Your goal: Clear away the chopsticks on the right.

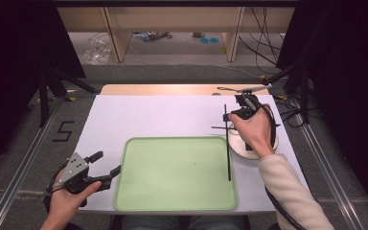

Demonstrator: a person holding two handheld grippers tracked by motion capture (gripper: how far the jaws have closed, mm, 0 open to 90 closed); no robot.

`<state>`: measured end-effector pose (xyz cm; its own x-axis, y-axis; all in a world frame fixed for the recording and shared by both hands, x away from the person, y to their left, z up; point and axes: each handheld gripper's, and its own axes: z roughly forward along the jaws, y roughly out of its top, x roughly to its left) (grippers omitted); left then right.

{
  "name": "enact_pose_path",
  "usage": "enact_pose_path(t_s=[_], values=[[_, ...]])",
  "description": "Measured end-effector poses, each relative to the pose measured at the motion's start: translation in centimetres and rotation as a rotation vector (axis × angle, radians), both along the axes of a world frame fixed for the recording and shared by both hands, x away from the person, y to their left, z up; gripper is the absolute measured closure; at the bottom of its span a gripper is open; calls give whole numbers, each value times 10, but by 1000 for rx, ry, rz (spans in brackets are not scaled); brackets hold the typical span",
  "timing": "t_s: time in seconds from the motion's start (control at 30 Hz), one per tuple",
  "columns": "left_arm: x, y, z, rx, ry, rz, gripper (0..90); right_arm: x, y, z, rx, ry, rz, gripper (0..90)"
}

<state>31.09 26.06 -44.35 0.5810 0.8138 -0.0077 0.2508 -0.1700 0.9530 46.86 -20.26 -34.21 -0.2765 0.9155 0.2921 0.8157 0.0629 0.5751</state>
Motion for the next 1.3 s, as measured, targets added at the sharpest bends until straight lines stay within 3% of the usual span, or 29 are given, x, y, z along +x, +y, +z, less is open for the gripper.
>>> enact_pose_path(t_s=[0.17, 0.2, 0.27, 0.3, 0.33, 0.37, 0.43, 0.47, 0.83, 1.1, 1.17, 1.2, 1.3], values=[[0, 0, 0, -3, 2, 2, 168, 1, -1, -9, -11, 41, -12, 879], [0, 0, 0, -2, 1, 2, 167, -2, 2, -7, 7, 128, -59, 879], [0, 0, 0, 3, 0, -1, 167, -2, 0, -14, -2, 137, -51, 879], [0, 0, 0, 3, 0, 0, 167, -2, 1, -20, -15, 187, -55, 879], [0, 0, 0, 3, 0, 0, 167, -2, 1, -20, -15, 187, -55, 879], [0, 0, 0, 2, 0, 1, 168, -1, 3, -23, -5, 218, -75, 879], [0, 0, 0, 3, 0, 0, 167, -1, 3, -31, -21, 249, -62, 879], [0, 0, 0, 4, 0, 0, 167, 0, 4, -36, -22, 225, -52, 879], [0, 0, 0, 3, 0, -1, 167, 5, 10, -73, -91, 336, -22, 878], [0, 0, 0, 3, 1, -2, 168, 10, 14, -94, -159, 361, -23, 859], [0, 0, 0, 3, 0, -2, 167, 9, 19, -95, -170, 415, -61, 847], [0, 0, 0, 3, 1, -2, 167, 9, 17, -98, -188, 369, -41, 838], [0, 0, 0, 5, 0, -2, 168, 9, 18, -100, -219, 348, -34, 813]])
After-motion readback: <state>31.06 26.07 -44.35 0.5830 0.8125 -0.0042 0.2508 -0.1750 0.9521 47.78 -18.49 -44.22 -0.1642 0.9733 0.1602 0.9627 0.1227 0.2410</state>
